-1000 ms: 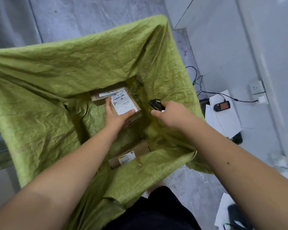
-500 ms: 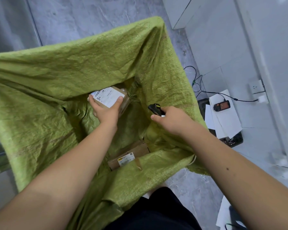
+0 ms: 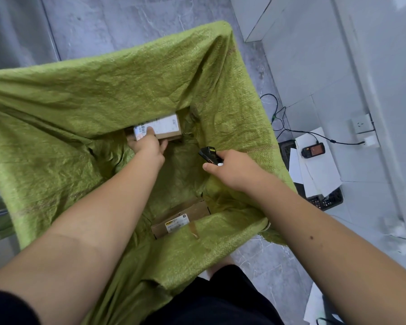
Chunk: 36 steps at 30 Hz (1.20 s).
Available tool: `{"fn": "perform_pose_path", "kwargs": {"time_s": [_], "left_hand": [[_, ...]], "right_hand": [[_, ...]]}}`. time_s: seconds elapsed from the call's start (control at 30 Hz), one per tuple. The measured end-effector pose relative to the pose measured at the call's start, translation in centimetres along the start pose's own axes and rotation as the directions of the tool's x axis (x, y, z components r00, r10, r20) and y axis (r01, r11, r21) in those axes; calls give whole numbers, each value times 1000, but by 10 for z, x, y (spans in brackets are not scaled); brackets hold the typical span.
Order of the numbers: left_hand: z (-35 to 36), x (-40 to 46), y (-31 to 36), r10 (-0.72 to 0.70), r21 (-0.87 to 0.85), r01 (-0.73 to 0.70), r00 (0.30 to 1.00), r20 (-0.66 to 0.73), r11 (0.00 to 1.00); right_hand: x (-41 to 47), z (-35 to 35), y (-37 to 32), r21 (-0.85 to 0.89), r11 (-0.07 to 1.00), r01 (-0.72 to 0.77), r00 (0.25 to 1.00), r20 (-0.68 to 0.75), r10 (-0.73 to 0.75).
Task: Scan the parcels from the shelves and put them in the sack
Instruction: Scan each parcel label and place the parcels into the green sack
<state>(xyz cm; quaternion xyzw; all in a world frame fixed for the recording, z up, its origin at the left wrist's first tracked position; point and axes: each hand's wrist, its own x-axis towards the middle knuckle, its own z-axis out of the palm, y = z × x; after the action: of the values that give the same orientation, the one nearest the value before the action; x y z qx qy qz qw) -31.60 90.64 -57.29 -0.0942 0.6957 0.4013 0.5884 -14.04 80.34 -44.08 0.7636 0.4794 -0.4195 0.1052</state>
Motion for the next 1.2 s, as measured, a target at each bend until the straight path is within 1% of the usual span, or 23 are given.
{"fn": "perform_pose_path", "kwargs": {"time_s": [0.17, 0.33, 0.4, 0.47, 0.5, 0.57, 0.63, 0.67, 0.7, 0.77, 0.83, 0.9, 1.0, 1.13, 1.2], "left_hand": [[5, 0, 7, 2, -119, -14, 995, -98, 993], [1, -1, 5, 1, -178, -30, 987, -160, 984], [0, -2, 5, 4, -197, -36, 987, -159, 980], [-4, -7, 4, -5, -191, -16, 994, -113, 982], [-7, -9, 4, -6, -164, -8, 996, -84, 986], [-20, -11, -1, 2, -47, -4, 999, -41, 999], [-38, -11, -11, 6, 115, -2, 999, -34, 993], [-48, -10, -17, 16, 235, -7, 999, -37, 972], [-58, -10, -24, 38, 383, -27, 999, -23, 923], [-77, -12, -36, 75, 647, -106, 994, 76, 755], [-92, -18, -43, 111, 782, -217, 976, 187, 585], [-102, -27, -43, 148, 825, -304, 953, 265, 477], [-114, -44, -37, 192, 857, -391, 919, 344, 337], [-128, -74, -28, 243, 883, -458, 872, 424, 100], [-134, -94, -27, 306, 885, -465, 846, 436, 25]], "right_hand": [[-1, 3, -1, 5, 1000, 8, 1000, 0, -8], [-4, 6, -3, -6, 1000, 20, 1000, 1, -20], [-6, 7, -4, -16, 1000, 24, 1000, -3, -24], [-8, 8, -5, -20, 999, 28, 1000, -11, -28], [-9, 9, -5, -19, 999, 30, 999, -14, -31], [-12, 10, -6, -18, 999, 38, 999, -16, -38], [-16, 12, -8, -12, 999, 48, 999, -17, -49], [-19, 12, -8, -7, 999, 53, 998, -18, -53], [-22, 13, -9, -4, 998, 58, 998, -20, -58], [-27, 13, -10, -3, 997, 71, 997, -26, -71], [-33, 13, -10, -8, 997, 81, 996, -39, -81], [-40, 13, -10, -10, 996, 89, 994, -60, -90], [-50, 15, -7, -21, 993, 114, 989, -95, -116], [-61, 14, 1, -37, 986, 164, 977, -133, -168], [-67, 13, 7, -23, 980, 196, 969, -147, -198]]}}
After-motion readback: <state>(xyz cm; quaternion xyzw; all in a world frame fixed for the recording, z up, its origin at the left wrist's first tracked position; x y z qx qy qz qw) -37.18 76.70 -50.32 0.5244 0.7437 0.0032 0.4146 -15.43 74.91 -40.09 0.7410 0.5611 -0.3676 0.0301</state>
